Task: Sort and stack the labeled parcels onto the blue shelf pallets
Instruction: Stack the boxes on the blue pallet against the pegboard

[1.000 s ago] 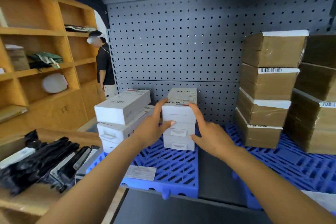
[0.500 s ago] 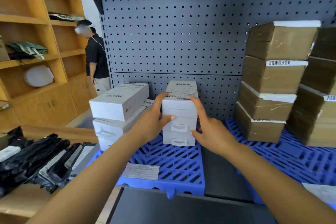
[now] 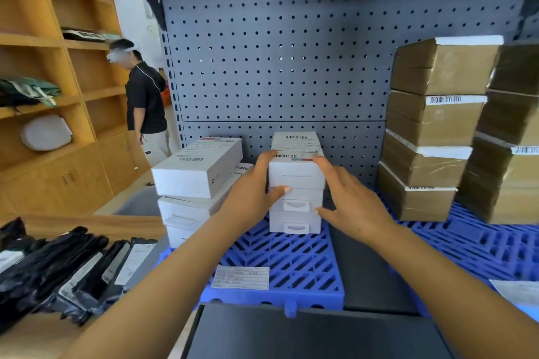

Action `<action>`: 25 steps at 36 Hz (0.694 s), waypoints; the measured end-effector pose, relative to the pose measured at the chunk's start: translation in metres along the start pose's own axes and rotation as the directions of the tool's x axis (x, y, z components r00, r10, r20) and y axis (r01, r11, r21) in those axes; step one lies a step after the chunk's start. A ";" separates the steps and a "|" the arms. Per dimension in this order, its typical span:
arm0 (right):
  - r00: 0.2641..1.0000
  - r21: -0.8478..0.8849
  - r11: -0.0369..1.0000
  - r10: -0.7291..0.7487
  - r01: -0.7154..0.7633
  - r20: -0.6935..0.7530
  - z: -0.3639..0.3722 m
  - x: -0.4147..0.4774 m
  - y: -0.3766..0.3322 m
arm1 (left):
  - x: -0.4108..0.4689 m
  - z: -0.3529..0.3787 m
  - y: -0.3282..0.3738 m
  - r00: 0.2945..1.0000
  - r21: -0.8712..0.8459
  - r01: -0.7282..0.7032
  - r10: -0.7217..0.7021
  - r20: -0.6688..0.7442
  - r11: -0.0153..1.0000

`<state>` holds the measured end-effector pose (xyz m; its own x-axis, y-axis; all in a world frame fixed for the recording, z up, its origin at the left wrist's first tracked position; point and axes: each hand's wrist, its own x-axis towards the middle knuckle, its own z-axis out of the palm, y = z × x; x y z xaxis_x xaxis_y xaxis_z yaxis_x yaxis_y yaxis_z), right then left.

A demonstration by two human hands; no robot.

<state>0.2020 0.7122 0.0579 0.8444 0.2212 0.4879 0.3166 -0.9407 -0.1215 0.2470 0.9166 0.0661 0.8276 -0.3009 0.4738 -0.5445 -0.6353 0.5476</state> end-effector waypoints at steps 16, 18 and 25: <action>0.984 0.091 0.980 -0.176 0.178 -0.032 -0.043 0.000 -0.006 | -0.035 -0.033 0.042 0.957 0.384 -0.162 0.240 -0.163 0.909; 0.976 0.111 0.970 -0.214 0.217 -0.039 -0.044 0.002 -0.009 | -0.042 -0.042 0.042 0.949 0.431 -0.167 0.263 -0.173 0.887; 0.945 0.189 0.926 -0.321 0.326 -0.055 -0.035 0.007 -0.032 | -0.067 -0.068 0.033 0.947 0.509 -0.113 0.248 -0.206 0.853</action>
<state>0.1823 0.7344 0.0955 0.6728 0.4974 0.5477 0.6500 -0.7510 -0.1165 0.1642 0.9645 0.0990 0.6206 -0.2961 0.7261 -0.4889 -0.8701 0.0630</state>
